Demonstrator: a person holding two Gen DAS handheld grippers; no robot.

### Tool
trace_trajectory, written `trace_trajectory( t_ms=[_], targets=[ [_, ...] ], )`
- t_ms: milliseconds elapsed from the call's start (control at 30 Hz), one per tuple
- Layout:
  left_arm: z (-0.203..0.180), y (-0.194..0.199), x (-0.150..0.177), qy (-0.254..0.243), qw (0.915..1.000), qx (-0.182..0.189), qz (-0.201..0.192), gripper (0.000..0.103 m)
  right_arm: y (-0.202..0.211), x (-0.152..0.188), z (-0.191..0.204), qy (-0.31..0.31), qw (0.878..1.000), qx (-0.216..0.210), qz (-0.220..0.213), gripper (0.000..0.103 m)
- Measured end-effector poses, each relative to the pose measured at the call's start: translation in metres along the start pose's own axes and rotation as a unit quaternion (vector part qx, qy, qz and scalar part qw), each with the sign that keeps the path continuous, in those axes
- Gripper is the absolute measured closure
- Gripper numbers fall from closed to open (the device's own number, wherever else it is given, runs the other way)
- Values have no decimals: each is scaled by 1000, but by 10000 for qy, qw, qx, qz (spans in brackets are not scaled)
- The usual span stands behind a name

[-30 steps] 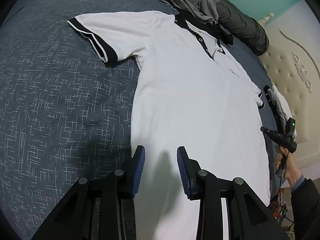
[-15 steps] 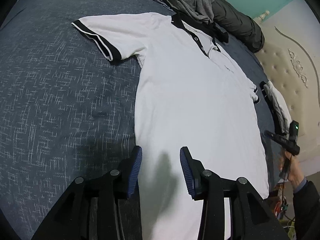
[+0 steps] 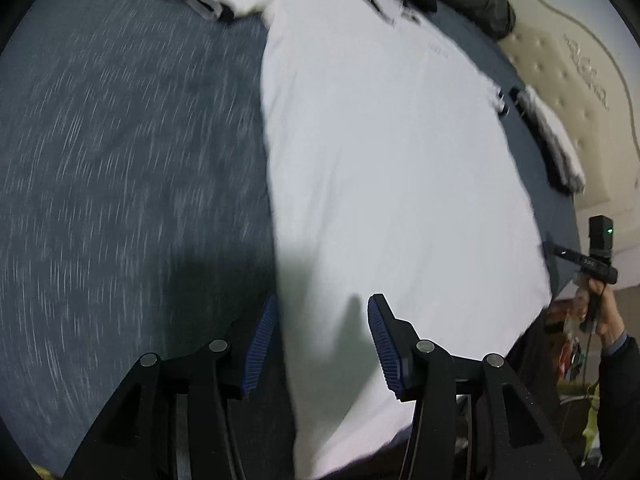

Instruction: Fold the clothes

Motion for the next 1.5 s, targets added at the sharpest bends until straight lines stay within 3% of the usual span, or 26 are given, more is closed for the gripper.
trace_trajectory(
  t_ms=[200,400,467,500,533,567,633,700,967,1367,1467,1500],
  targets=[
    [2,1,30,134,9997,149,130,50,4,45,-2,-58,9999,-30,142,66],
    [0,-1,50,168,9995,218,133,48,1,67,2,-99,9996,-166,211,66],
    [0,-3,55,162,9995,231,131,48,-1,73,4,-48,9996,-164,231,70],
    [1,-3,58,159,9995,238,130,48,-2,75,5,-29,9996,-166,225,79],
    [1,-4,60,155,9995,245,129,52,-3,77,7,-14,9996,-182,219,91],
    [0,-4,62,114,9997,185,132,59,-3,78,8,-9,9996,-198,209,93],
    [-1,-4,66,2,9999,14,141,96,-1,79,9,-52,9994,-293,147,99],
    [-7,3,67,-115,9999,25,110,99,6,80,11,-39,9993,-369,29,99],
    [-27,43,72,-465,9989,92,-12,100,44,89,12,245,9991,-231,-275,100],
    [1,24,83,-64,9998,-65,176,97,4,105,-6,-77,9999,-41,61,99],
    [1,32,85,-45,9998,-150,139,80,14,105,-10,-156,9998,92,39,98],
    [0,38,84,-61,9997,-197,102,68,19,104,-11,-162,9998,120,6,98]
  ],
)
Point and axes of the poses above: each gripper's, at about its wrist camera, not at the fingertips, and y roughly against the way its jaws point, z to its left, x to its underside, the point moved 6 cm from there along -y, roughly the way its jaws point, and after that the axes turned 10 degrees about x, right-handed, at the moved point
